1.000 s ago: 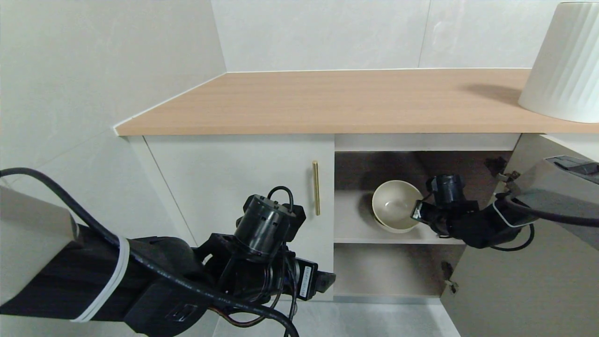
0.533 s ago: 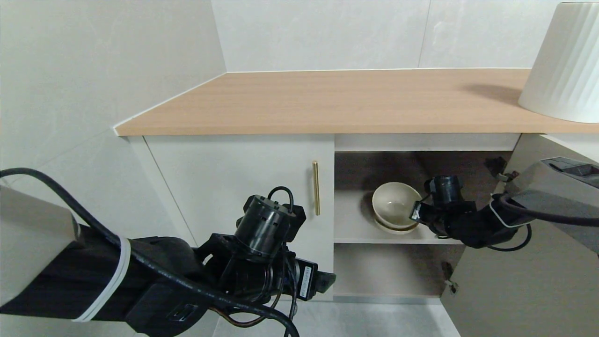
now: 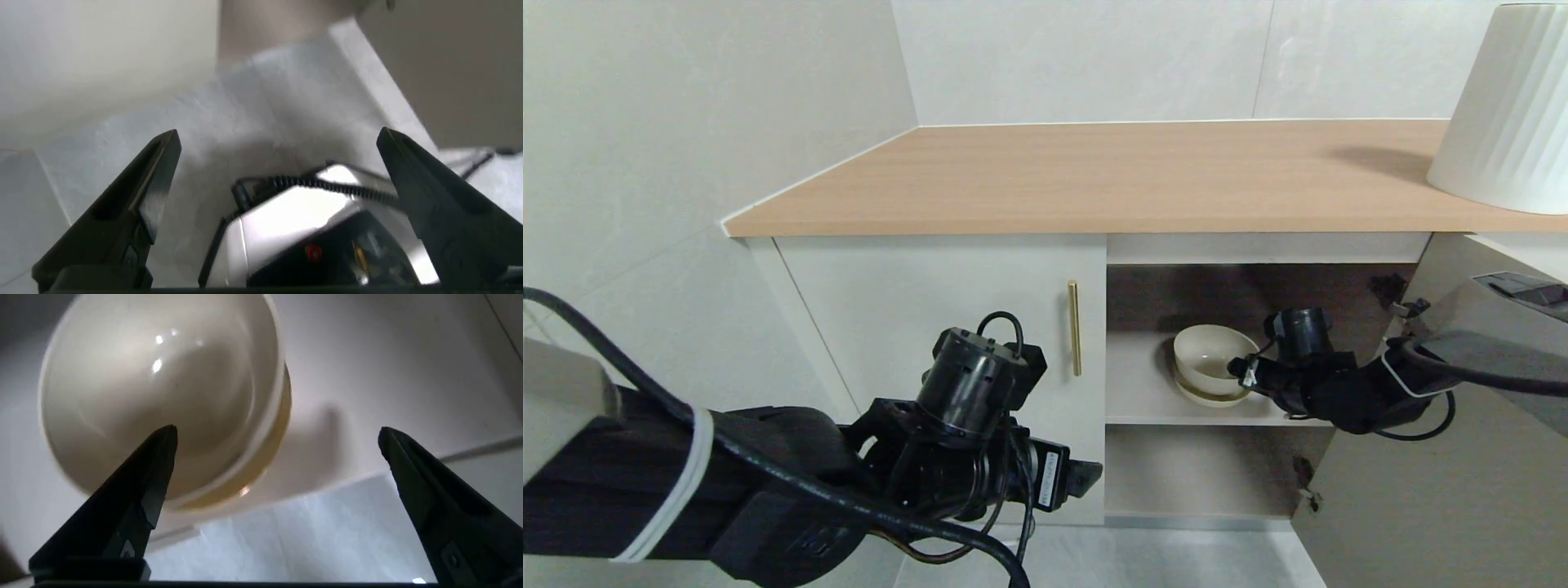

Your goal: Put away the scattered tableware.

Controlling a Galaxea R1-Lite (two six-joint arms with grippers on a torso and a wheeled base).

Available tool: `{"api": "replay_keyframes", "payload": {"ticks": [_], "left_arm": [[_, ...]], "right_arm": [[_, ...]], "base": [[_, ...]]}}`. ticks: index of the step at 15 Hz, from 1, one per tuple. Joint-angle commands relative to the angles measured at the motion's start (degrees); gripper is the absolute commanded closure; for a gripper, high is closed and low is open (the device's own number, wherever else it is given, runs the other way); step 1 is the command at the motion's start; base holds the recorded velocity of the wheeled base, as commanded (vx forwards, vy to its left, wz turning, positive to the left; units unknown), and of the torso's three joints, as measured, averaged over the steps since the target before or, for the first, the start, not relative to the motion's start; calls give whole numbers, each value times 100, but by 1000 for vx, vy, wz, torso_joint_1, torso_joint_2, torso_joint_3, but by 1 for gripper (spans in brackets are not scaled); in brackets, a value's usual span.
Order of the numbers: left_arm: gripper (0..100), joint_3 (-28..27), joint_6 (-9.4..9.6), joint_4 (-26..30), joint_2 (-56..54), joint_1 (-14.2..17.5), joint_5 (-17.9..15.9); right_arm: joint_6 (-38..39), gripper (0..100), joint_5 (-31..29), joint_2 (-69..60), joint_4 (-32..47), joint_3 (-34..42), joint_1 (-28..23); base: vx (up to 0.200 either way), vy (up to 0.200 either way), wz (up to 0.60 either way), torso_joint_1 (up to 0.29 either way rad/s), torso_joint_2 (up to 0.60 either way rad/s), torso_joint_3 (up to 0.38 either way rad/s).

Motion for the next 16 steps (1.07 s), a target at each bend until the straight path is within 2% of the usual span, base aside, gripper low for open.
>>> {"api": "replay_keyframes", "payload": {"ticks": [1,4,6,9,12,16], "left_arm": [[0,15,10,74,-885,182,50],[0,68,-25,399,-1466,332,50],[0,323,-131,460,-2002,525,6],[0,815,-131,487,-2854,525,-222],[0,1219,-140,548,-3452,525,-257],[0,1518,-148,531,-3619,604,-336]], "right_arm": [[-1,0,19,-515,234,284,152],[-45,0,485,-1587,963,802,345],[-45,0,880,-2633,2115,943,609],[-1,0,1144,-3828,3477,1145,881],[-10,0,1179,-4532,3688,1611,1233],[-1,0,1126,-4646,3723,1980,1417]], "base": [[0,0,0,0,0,0],[0,0,0,0,0,0],[0,0,0,0,0,0],[0,0,0,0,0,0],[0,0,0,0,0,0],[0,0,0,0,0,0]]}}
